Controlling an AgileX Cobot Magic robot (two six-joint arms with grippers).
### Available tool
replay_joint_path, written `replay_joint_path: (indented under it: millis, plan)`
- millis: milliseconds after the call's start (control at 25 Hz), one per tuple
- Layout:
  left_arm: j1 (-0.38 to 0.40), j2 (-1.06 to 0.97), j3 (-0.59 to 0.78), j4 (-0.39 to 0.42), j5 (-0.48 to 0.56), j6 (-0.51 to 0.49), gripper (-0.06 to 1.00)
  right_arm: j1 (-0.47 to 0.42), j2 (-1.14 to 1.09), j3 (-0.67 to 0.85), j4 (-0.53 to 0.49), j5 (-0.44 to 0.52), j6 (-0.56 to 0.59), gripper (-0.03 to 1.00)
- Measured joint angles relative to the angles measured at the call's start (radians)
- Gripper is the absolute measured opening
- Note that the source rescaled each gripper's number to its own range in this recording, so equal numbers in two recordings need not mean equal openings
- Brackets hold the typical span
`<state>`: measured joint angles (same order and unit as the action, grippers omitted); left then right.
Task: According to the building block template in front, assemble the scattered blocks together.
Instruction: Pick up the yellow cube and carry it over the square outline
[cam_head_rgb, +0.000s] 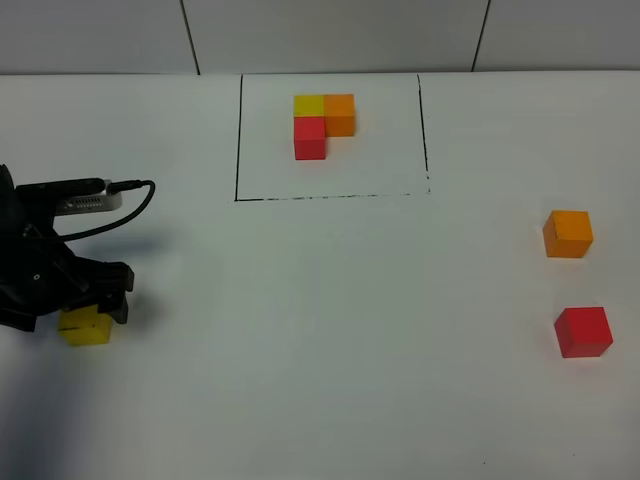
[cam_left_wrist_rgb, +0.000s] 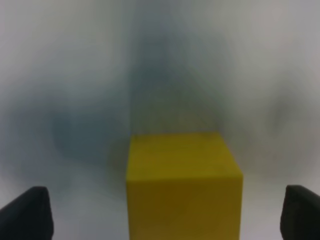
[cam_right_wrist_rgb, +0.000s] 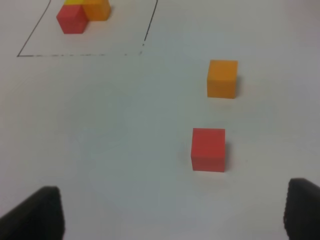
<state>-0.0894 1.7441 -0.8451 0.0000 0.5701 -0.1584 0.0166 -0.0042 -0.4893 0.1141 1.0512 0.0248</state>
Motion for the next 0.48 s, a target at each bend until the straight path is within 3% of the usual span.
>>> replay_joint_path:
  millis: [480]
  plan:
    - [0.000, 0.002, 0.010, 0.027, -0.010, 0.001, 0.95, 0.000, 0.000, 0.000, -0.001, 0.000, 0.001, 0.80]
